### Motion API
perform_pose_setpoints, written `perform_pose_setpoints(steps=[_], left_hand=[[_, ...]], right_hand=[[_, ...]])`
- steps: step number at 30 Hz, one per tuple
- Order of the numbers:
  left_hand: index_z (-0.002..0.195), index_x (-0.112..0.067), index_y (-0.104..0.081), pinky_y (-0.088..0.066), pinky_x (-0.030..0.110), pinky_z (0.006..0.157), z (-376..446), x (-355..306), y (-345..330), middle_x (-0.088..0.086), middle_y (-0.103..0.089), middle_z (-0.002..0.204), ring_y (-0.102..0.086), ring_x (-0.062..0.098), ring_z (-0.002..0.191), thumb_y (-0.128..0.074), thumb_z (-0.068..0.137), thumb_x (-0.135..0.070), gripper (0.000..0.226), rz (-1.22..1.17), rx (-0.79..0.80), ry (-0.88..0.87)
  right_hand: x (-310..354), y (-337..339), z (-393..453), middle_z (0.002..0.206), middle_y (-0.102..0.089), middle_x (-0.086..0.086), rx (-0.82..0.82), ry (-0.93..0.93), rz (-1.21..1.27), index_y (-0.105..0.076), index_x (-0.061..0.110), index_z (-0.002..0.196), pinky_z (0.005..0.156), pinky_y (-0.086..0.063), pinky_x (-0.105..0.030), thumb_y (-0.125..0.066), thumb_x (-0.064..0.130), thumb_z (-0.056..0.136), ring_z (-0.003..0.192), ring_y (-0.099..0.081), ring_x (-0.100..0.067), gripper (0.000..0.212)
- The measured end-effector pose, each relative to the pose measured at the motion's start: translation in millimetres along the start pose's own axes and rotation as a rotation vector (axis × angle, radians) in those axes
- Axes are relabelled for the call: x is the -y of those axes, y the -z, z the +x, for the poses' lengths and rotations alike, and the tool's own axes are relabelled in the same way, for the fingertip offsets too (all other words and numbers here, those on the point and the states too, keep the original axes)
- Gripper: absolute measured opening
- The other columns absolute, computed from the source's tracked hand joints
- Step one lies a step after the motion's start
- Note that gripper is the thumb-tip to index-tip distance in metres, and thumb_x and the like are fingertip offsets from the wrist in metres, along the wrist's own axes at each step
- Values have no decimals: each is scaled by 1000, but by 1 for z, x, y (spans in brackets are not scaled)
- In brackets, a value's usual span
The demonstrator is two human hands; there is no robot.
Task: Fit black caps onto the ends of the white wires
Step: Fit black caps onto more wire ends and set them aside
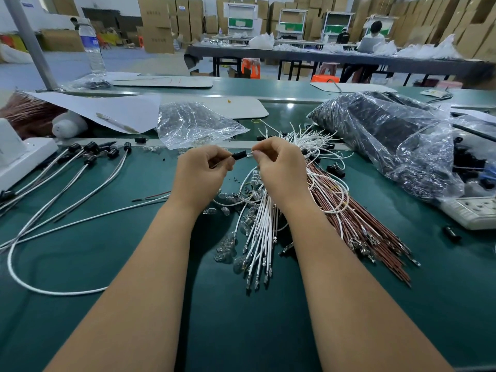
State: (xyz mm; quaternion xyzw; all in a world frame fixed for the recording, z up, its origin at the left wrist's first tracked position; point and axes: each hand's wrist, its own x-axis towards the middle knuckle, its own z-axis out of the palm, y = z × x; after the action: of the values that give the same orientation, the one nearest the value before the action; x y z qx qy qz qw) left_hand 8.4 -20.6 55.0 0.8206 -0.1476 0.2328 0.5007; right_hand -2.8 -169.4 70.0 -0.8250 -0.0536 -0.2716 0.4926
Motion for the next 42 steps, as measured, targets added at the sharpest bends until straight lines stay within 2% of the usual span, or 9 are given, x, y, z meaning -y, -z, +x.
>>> perform_pose_setpoints(steps=[6, 12, 20, 24, 28, 30, 33, 37, 42], left_hand=[[80, -8, -71, -54, 42, 66, -1, -3, -4, 11, -69, 72, -63, 30, 70, -68, 86, -11, 7, -19, 7, -34], [80, -12, -70, -42, 21, 57, -2, -4, -5, 3, -65, 68, -53, 11, 59, -67, 86, -10, 7, 32, 18, -57], [79, -9, -69, -39, 18, 55, -2, -4, -5, 3, -65, 67, -50, 6, 57, -65, 87, -8, 9, 73, 17, -68], [81, -12, -70, -38, 9, 56, -2, -5, -4, -6, -65, 66, -53, -3, 56, -67, 87, -12, 7, 84, -28, -67], [80, -14, -71, -45, 24, 58, -1, -2, -4, -4, -67, 66, -54, 4, 56, -68, 86, -20, 9, 99, -54, -24], [82, -14, -69, -45, 24, 58, 0, -2, -4, -7, -64, 65, -54, 6, 57, -67, 86, -21, 8, 115, -61, -27], [85, -15, -67, -41, 14, 59, -1, -5, -3, -8, -61, 71, -52, 0, 63, -68, 86, -19, 4, 111, -73, -54], [83, -13, -69, -44, 20, 58, 0, -9, -2, -5, -62, 66, -52, 6, 58, -70, 85, -11, 3, -43, -1, 12], [81, -20, -68, -41, 14, 55, 4, -13, -1, -1, -62, 66, -52, 4, 58, -67, 86, 0, 20, -262, 97, 143]], right_hand=[[3, -1, 1, 78, -63, -2, 21, -125, 150, -62, 14, 86, 73, -55, -37, -57, 5, 93, 73, -63, -23, 13], [3, -3, -1, 75, -62, -1, 52, -121, 93, -61, 19, 82, 78, -55, -45, -60, 7, 92, 78, -65, -28, 15], [-2, -5, 0, 71, -58, 11, 6, -94, 26, -59, 21, 80, 67, -48, -25, -62, 12, 90, 67, -56, -4, 14], [1, -7, -2, 74, -62, 9, 0, -68, -15, -65, 19, 85, 68, -51, -28, -61, 12, 90, 71, -60, -9, 9], [5, -10, -6, 75, -65, 6, 10, -6, -18, -71, 12, 93, 59, -47, -15, -60, 8, 88, 64, -59, -3, 13], [7, -11, -8, 72, -65, 9, 9, 34, -13, -72, 14, 90, 59, -46, -12, -64, 8, 86, 63, -59, -1, 11], [8, -11, -7, 69, -62, 14, 3, 54, 8, -71, 17, 89, 61, -49, -17, -69, 10, 84, 62, -58, -1, 8], [5, -11, -6, 71, -63, 12, -29, 58, -20, -70, 16, 86, 66, -51, -24, -70, 12, 84, 67, -61, -5, 4], [4, -8, -3, 72, -65, 11, -37, 17, 21, -66, 19, 84, 71, -55, -36, -69, 14, 85, 70, -64, -10, 6]])
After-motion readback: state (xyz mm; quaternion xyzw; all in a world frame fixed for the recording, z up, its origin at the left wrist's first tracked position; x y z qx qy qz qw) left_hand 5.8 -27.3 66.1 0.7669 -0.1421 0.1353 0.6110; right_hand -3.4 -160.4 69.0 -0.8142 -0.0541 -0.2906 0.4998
